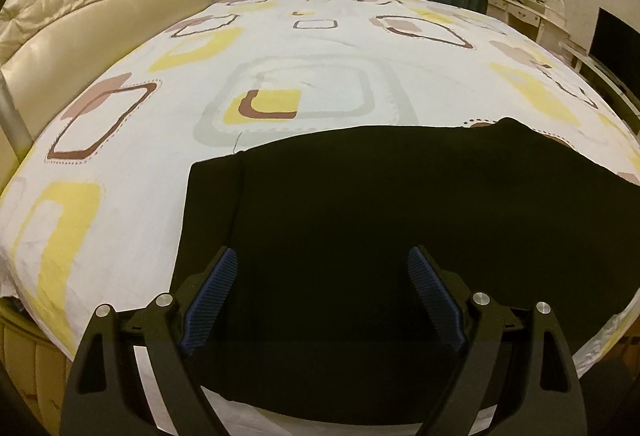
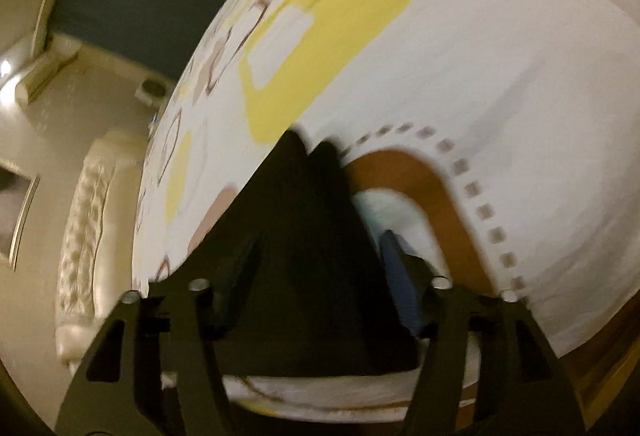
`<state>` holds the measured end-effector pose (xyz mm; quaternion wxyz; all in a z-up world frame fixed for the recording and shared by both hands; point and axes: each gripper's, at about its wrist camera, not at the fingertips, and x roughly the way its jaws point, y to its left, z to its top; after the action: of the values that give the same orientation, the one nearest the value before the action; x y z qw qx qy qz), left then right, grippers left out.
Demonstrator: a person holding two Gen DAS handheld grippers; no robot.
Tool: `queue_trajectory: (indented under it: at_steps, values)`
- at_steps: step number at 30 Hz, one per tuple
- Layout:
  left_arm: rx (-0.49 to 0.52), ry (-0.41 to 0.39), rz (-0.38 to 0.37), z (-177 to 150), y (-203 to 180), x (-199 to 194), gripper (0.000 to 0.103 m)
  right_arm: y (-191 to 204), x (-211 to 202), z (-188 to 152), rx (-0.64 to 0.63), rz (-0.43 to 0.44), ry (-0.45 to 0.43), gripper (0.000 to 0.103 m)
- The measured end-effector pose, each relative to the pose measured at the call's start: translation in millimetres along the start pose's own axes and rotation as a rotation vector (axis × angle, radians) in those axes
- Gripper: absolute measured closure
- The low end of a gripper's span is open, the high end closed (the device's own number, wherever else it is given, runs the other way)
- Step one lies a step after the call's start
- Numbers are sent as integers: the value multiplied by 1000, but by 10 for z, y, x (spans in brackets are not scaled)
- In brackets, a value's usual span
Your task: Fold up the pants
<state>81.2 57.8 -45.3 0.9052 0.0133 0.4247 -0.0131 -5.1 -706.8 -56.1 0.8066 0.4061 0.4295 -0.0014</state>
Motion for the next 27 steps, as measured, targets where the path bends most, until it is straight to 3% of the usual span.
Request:
queue_trajectory:
  at_steps: [1, 3, 5, 9, 17, 27]
  values:
    - [-2, 1, -4, 1, 1, 1, 16, 78, 28, 2, -27, -28, 16, 55]
    - [-3, -1, -3, 4, 0, -1, 16, 181, 91, -8, -57, -64, 54, 77]
    - [-1, -2, -4, 3, -4, -7, 16, 241, 119, -34, -62, -80, 73, 84]
    - [-5, 0, -4, 5, -9, -15, 16, 429, 10, -82, -75, -124, 27, 86]
    - [12, 14, -11, 8, -65, -26, 16, 1093, -452, -127, -141, -61, -79, 86]
    - [41, 6, 5, 40, -134, -65, 16, 2423, -778, -327, -331, 6, -95, 87]
